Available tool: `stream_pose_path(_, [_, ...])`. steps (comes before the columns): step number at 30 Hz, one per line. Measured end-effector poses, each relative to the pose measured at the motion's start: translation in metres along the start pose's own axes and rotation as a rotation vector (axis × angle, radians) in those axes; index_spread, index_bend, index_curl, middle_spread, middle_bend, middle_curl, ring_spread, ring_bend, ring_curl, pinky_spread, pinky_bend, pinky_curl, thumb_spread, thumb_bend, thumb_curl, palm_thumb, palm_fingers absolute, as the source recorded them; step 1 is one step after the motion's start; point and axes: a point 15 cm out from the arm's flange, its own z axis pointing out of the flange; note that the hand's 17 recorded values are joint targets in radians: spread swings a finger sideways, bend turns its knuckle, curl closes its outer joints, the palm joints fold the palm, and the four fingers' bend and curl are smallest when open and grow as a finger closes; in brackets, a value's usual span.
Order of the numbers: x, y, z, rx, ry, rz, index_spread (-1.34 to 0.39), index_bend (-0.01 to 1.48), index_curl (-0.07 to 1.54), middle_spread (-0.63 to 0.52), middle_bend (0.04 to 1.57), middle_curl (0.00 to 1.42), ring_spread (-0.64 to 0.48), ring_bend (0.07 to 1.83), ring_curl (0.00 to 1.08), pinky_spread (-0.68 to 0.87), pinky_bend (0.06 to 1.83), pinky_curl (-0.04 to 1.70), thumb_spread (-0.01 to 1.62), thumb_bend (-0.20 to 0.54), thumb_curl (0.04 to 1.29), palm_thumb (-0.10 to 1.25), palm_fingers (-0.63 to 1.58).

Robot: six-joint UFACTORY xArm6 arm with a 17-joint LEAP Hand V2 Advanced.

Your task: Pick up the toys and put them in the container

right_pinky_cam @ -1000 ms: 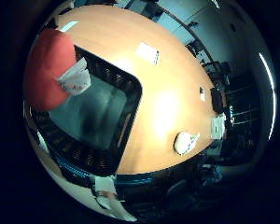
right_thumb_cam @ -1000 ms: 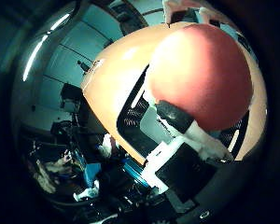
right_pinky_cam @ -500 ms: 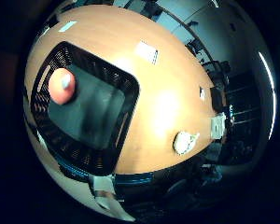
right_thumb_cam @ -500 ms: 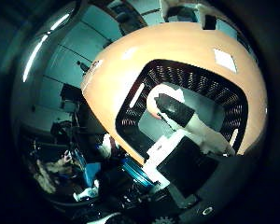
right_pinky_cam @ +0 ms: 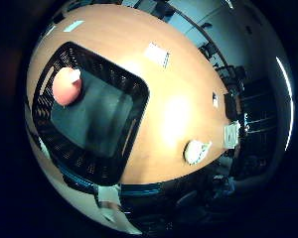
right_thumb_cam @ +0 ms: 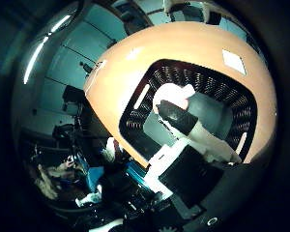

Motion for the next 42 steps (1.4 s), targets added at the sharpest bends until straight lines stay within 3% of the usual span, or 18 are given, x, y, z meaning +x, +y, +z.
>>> stream_pose_path(34, [0.088, 0.026, -0.008, -0.005, 0.074, 0.092, -0.45, 0.18, 0.35, -0.19, 0.34, 0.42, -0.13, 0.48, 0.26, 0.39, 0.44, 0.24, 1.08, -0.022, 0.32, 0.63, 0.47])
stream_pose_path(42, [0.149, 0.058, -0.011, -0.029, 0.119, 0.168, -0.45, 0.18, 0.35, -0.19, 0.34, 0.42, -0.14, 0.49, 0.26, 0.39, 0.45, 0.21, 1.08, -0.022, 0.32, 0.63, 0.46])
